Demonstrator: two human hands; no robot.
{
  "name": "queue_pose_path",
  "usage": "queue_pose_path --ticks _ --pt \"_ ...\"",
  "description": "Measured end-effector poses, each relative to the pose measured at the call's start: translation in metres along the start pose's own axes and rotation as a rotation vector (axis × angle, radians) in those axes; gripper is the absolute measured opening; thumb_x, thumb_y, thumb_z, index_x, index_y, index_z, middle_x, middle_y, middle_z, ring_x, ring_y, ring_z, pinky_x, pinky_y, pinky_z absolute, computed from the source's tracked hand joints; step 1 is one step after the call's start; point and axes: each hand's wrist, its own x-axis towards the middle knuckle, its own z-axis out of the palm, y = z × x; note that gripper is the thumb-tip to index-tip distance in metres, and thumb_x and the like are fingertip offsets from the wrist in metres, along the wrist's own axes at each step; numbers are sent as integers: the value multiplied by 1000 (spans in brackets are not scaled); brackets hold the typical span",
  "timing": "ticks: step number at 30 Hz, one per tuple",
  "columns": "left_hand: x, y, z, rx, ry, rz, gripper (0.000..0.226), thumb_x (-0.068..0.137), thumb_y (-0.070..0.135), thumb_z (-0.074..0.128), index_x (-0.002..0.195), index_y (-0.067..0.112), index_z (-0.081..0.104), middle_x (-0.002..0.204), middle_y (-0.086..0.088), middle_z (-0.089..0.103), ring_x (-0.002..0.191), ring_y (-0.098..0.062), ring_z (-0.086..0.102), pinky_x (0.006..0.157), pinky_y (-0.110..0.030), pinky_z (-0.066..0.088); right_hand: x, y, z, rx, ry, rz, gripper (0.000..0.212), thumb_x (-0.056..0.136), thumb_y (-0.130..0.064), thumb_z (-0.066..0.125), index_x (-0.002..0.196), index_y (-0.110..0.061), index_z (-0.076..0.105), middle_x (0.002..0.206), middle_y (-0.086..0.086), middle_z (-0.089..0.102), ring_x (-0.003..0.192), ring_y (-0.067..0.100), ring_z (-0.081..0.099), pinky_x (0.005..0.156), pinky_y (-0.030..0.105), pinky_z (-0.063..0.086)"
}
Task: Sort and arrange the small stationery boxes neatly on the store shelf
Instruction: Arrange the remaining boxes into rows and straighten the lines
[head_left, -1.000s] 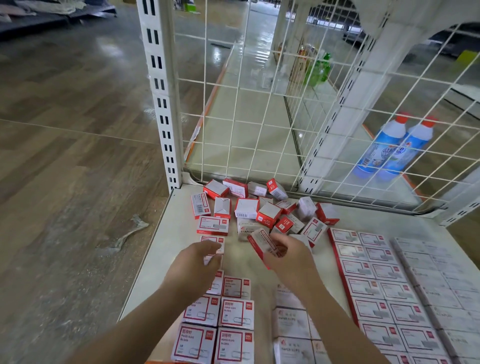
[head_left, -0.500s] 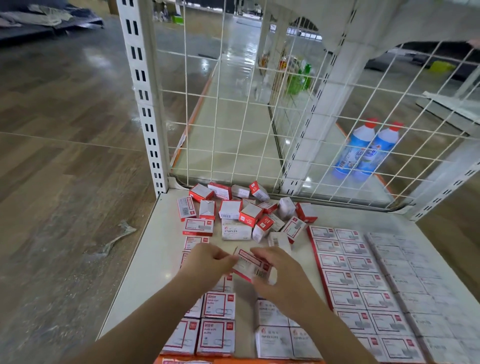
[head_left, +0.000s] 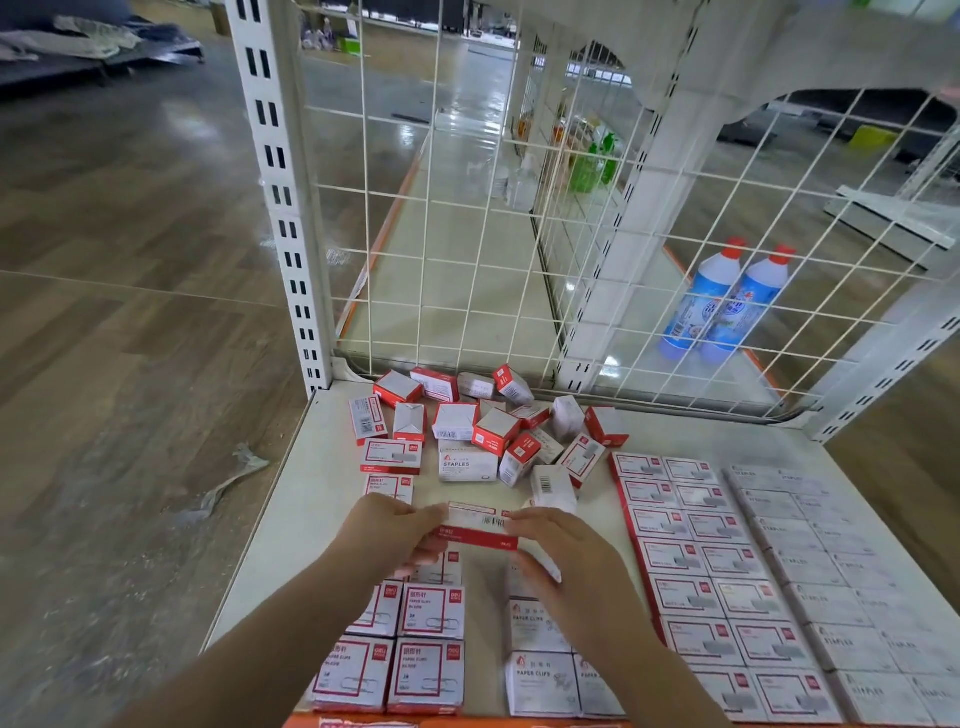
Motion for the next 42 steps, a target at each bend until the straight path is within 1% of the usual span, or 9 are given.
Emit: queue_pose_path --ticks 4,7,10,14,17,22,30,36,42 --pt "1 -2 4 12 4 39 35 94 37 48 94 6 65 81 -4 69 72 -15 62 70 -27 50 6 -5 -5 166 110 163 14 87 -23 60 100 -21 65 88 -26 56 77 -11 55 77 -4 36" --pt "-1 -2 7 -15 -4 101 20 96 30 47 100 15 60 89 1 65 91 -19 62 89 -35 50 11 -7 -12 408 54 392 19 88 -12 60 90 -31 63 84 -19 64 80 -5 60 71 9 45" --pt "-3 1 9 -4 -42 148 14 96 20 47 92 21 61 87 7 66 91 -17 62 84 -29 51 15 -9 -16 637 42 545 22 89 -10 57 83 -30 64 80 -9 70 75 3 64 68 16 50" --pt "-6 0 11 89 -76 206 10 93 17 53 93 19 63 85 8 67 82 -10 63 75 -20 51 18 -10 -16 816 35 666 14 91 -7 53 88 -13 65 82 0 70 64 2 64 57 12 49" --pt "-7 -3 13 120 -73 219 13 92 17 55 100 15 65 86 6 69 83 -11 65 80 -24 52 16 -9 -15 826 17 662 15 90 -4 54 96 -15 63 87 1 70 73 7 67 62 16 52" --pt "-4 -6 16 96 -53 191 10 90 15 58 98 20 56 91 3 69 81 -13 67 79 -26 55 13 -7 -19 727 -125 521 45 80 7 61 104 -31 59 91 -17 69 86 -3 63 73 14 51" --pt "-1 -9 18 162 -64 187 15 89 16 60 88 28 51 91 8 67 85 -13 67 81 -32 57 10 3 -13 501 -187 485 49 84 -2 62 124 -28 51 100 -26 61 95 -14 56 78 5 46" --pt "2 -11 18 212 -81 212 11 90 18 57 97 25 53 94 6 68 85 -11 66 76 -25 55 11 2 -21 465 -195 479 48 84 -2 61 115 -36 49 96 -26 60 91 -9 59 77 6 46" --pt "0 -12 19 280 -42 274 22 94 25 50 117 26 49 104 6 62 84 -9 61 57 -14 47 6 6 -25 444 -200 558 42 86 -6 61 123 -24 52 99 -20 62 91 -3 60 73 8 48"
